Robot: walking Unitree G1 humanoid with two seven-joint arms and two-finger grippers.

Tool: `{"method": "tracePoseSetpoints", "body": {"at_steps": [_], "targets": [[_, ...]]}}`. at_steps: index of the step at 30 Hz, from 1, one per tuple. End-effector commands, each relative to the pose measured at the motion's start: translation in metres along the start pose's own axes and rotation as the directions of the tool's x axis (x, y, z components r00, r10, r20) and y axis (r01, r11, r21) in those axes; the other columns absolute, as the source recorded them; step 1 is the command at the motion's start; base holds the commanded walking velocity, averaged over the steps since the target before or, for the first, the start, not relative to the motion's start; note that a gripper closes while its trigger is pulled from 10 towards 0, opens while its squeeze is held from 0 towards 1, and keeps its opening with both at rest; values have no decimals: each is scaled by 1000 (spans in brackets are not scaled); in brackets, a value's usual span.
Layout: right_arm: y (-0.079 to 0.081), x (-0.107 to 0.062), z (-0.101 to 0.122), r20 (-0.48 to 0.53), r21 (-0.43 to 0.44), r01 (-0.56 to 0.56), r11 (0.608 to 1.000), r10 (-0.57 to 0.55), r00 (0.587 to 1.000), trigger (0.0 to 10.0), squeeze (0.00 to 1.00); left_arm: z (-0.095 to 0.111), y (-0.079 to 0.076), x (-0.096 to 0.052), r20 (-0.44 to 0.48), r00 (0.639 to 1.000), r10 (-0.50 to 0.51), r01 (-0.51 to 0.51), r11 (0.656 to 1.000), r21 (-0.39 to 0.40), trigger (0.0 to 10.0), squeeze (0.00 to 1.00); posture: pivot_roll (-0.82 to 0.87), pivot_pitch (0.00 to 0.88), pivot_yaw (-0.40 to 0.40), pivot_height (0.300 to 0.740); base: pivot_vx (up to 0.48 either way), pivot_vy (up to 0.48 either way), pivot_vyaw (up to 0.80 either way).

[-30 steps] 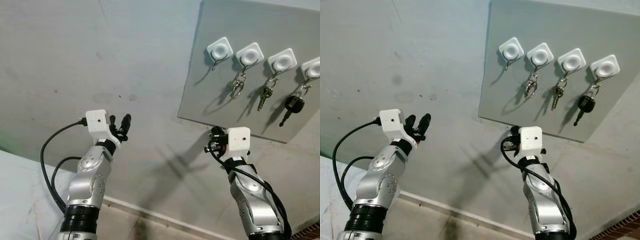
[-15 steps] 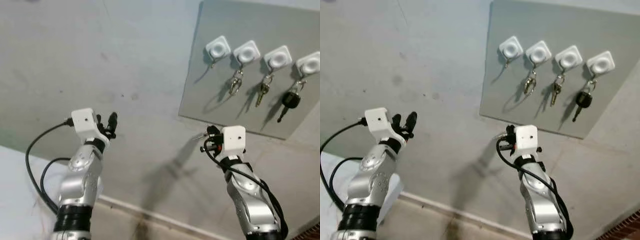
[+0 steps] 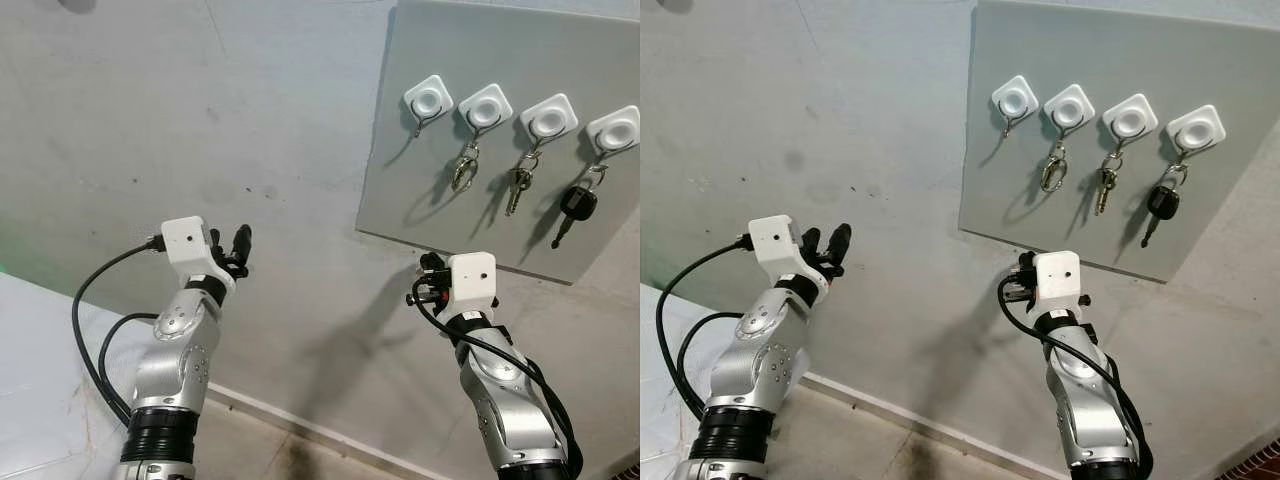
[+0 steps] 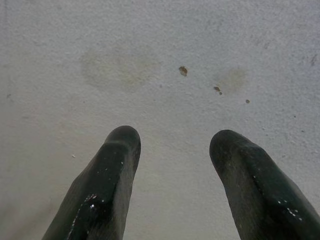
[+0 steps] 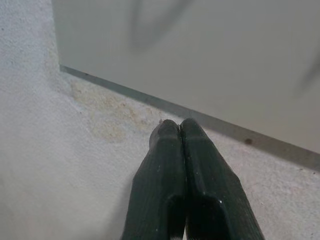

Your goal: Hang keys on a hook

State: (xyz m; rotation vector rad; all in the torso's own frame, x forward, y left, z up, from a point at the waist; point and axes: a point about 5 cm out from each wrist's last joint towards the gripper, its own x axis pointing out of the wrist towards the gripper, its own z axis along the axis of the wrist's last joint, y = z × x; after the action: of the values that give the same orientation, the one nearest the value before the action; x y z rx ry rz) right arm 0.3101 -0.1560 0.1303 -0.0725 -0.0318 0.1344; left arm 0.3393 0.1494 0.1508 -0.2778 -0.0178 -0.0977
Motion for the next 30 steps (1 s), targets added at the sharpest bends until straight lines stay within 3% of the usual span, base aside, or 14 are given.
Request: {"method": "tracePoseSetpoints", "body": {"at_steps": [1, 5, 7, 8, 10, 16, 24, 30], "targets": [[0, 1, 4, 6, 15, -4, 1000, 4, 1000, 10000, 0, 4, -6, 2, 0, 999, -33, 33, 999, 26, 10000, 0, 153, 0, 2, 740, 0, 0, 0], [2, 0, 5, 14, 19, -24, 1000, 23, 1000, 10000, 0, 4, -11, 2, -5, 998, -66, 66, 997, 38, 10000, 0, 153, 0, 2, 740, 0, 0, 0], [9, 3, 12, 45, 22, -89, 996, 88, 995, 10000, 0, 10, -26, 2, 3, 984, -180, 179, 982, 54, 10000, 0, 149, 0, 4, 740, 0, 0, 0], [9, 3, 12, 45, 22, -89, 996, 88, 995, 10000, 0, 10, -26, 2, 3, 984, -180, 179, 982, 54, 10000, 0, 149, 0, 4, 740, 0, 0, 0], [15, 7, 19, 73, 19, -147, 989, 146, 987, 10000, 0, 14, -37, 1, 2, 966, -259, 258, 962, 86, 10000, 0, 148, 0, 6, 740, 0, 0, 0], [19, 24, 36, 125, -4, -180, 984, 179, 976, 10000, 0, 17, -55, 5, -15, 927, -374, 372, 917, 140, 10000, 0, 143, 0, 9, 740, 0, 0, 0], [24, 44, 67, 219, -28, -221, 975, 222, 950, 10000, 0, 33, -74, 11, 9, 890, -456, 449, 880, 157, 10000, 0, 134, 0, 16, 740, 0, 0, 0], [28, 51, 79, 268, -10, -247, 969, 240, 933, 10000, 0, 39, -78, 13, 29, 881, -471, 461, 872, 166, 10000, 0, 136, 0, 17, 740, 0, 0, 0]]}}
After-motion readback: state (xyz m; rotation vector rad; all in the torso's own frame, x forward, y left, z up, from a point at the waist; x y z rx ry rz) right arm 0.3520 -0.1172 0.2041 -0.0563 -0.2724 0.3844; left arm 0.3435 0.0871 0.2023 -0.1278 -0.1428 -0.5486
